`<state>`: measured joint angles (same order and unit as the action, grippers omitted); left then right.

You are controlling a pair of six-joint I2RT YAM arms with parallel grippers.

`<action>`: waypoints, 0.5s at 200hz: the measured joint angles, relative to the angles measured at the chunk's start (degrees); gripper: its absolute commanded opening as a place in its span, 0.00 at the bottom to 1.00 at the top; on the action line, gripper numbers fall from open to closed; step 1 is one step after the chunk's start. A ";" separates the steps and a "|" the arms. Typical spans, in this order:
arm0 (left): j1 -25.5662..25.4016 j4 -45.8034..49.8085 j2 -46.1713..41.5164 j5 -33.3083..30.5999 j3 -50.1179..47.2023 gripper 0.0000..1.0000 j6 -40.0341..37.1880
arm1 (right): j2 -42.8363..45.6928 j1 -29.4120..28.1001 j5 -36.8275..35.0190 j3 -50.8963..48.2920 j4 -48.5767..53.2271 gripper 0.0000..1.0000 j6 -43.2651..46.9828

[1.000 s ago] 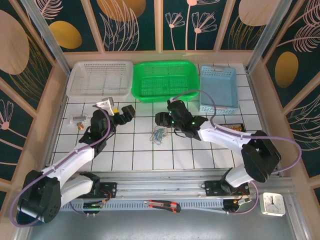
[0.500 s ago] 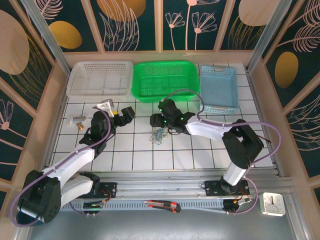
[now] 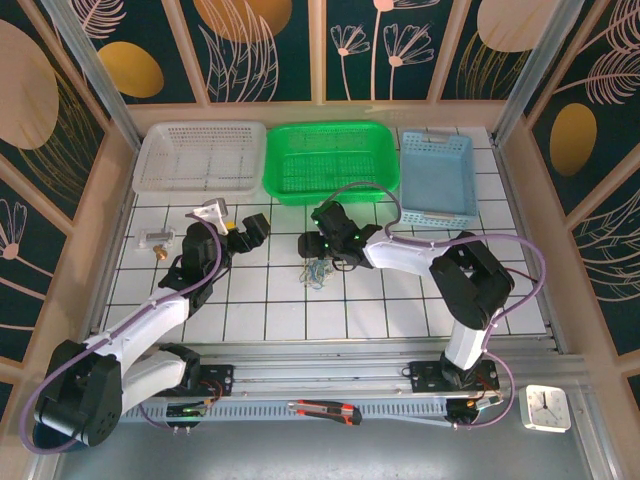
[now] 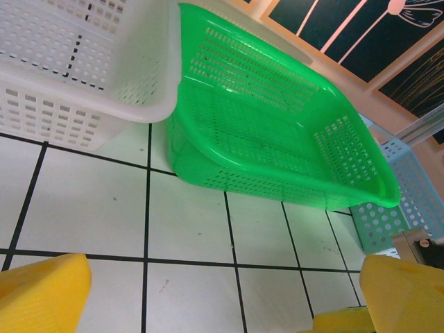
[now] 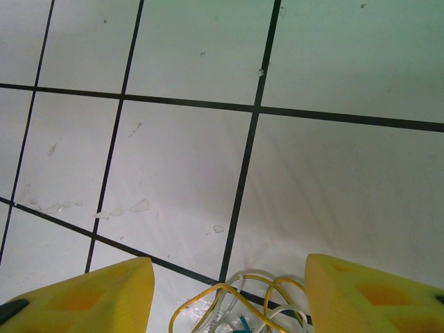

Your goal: Untangle the cables

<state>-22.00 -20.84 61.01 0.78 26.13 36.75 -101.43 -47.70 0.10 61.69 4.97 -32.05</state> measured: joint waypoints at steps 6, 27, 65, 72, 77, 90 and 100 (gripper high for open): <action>0.02 0.00 0.00 0.00 0.00 0.99 0.00 | 0.00 -0.04 0.02 0.00 0.00 0.57 0.00; 0.00 0.00 0.00 0.00 0.00 0.99 0.00 | 0.00 -0.11 0.39 0.02 0.00 0.56 -0.02; 0.00 0.00 0.00 0.00 0.00 0.99 0.00 | 0.00 -0.22 1.07 0.02 -0.02 0.51 -0.15; 0.00 0.00 0.00 0.00 0.00 0.99 0.00 | 0.00 -0.26 1.16 0.02 -0.02 0.51 -0.22; 0.00 0.00 0.00 0.00 0.00 0.99 0.00 | -0.02 -0.26 1.27 0.04 -0.02 0.50 -0.20; 0.02 0.00 0.00 0.00 0.00 0.99 0.00 | -0.11 -0.37 1.51 0.04 -0.11 0.48 -0.22; 0.00 0.00 0.00 0.00 0.00 0.99 0.00 | -0.33 -0.42 1.51 0.09 -0.28 0.47 -0.24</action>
<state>-22.00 -20.84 61.01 0.78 26.13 36.75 -101.75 -48.12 1.61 61.78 4.69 -32.29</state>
